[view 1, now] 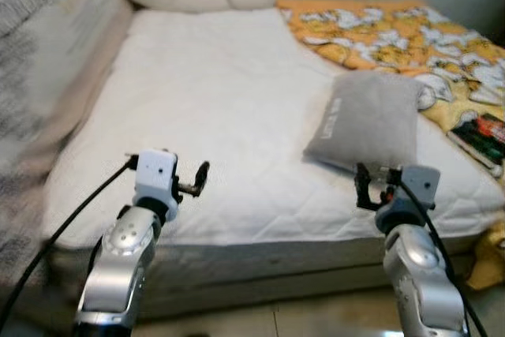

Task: Clean up the room

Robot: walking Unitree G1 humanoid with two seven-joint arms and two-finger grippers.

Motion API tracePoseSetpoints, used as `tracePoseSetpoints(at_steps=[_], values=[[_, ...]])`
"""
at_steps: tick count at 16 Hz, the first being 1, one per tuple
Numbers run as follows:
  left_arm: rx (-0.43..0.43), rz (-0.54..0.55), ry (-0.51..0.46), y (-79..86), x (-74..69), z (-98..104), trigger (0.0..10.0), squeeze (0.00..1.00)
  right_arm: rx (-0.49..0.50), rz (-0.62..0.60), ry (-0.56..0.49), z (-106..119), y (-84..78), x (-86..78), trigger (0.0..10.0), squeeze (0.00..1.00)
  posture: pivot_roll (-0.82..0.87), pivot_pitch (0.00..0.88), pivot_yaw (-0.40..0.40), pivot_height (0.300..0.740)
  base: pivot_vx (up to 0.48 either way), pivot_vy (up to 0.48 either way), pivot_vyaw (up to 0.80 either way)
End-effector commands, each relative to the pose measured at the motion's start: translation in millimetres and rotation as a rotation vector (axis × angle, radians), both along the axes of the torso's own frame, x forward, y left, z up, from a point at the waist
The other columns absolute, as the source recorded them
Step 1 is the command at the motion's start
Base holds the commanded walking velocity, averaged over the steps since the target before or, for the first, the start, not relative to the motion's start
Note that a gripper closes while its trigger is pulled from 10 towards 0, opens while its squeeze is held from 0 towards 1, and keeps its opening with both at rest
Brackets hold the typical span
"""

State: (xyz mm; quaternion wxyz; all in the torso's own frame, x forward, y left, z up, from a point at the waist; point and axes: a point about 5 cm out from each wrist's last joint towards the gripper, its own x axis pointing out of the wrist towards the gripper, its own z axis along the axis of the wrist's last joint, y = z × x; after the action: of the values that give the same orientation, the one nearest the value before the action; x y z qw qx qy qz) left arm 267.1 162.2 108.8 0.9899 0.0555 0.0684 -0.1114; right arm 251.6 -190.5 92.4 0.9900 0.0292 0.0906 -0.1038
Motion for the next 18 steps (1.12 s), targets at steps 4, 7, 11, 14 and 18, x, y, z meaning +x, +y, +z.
tracePoseSetpoints(at_steps=[4,7,11,14,18], values=[[-0.001,-0.024,-0.013,-6.4,1.2,3,10.0,0.00,-0.020,-0.030,0.006,1,-12.1,-0.8,10.0,0.00,0.04,0.000,-0.031,0.740,0.381,0.000,0.00],[-0.001,-0.027,-0.013,-7.0,1.4,3,10.0,0.00,-0.024,-0.027,0.006,2,-11.2,-0.9,10.0,0.00,0.04,0.000,-0.029,0.740,0.352,0.000,0.00],[0.007,-0.030,-0.013,-8.6,2.2,3,10.0,0.00,-0.032,-0.021,0.000,3,-11.4,0.1,10.0,0.00,0.04,0.000,-0.027,0.740,0.242,0.000,0.00],[0.048,-0.073,-0.020,-9.1,4.6,4,10.0,0.00,-0.040,0.010,-0.014,10,-11.3,9.3,10.0,0.00,0.03,0.000,-0.020,0.740,0.000,0.000,0.00],[0.100,-0.218,-0.028,-15.4,8.5,13,10.0,0.00,-0.083,-0.019,-0.044,33,-39.6,46.0,10.0,1.00,0.04,0.000,-0.012,0.740,0.000,0.000,0.00]])
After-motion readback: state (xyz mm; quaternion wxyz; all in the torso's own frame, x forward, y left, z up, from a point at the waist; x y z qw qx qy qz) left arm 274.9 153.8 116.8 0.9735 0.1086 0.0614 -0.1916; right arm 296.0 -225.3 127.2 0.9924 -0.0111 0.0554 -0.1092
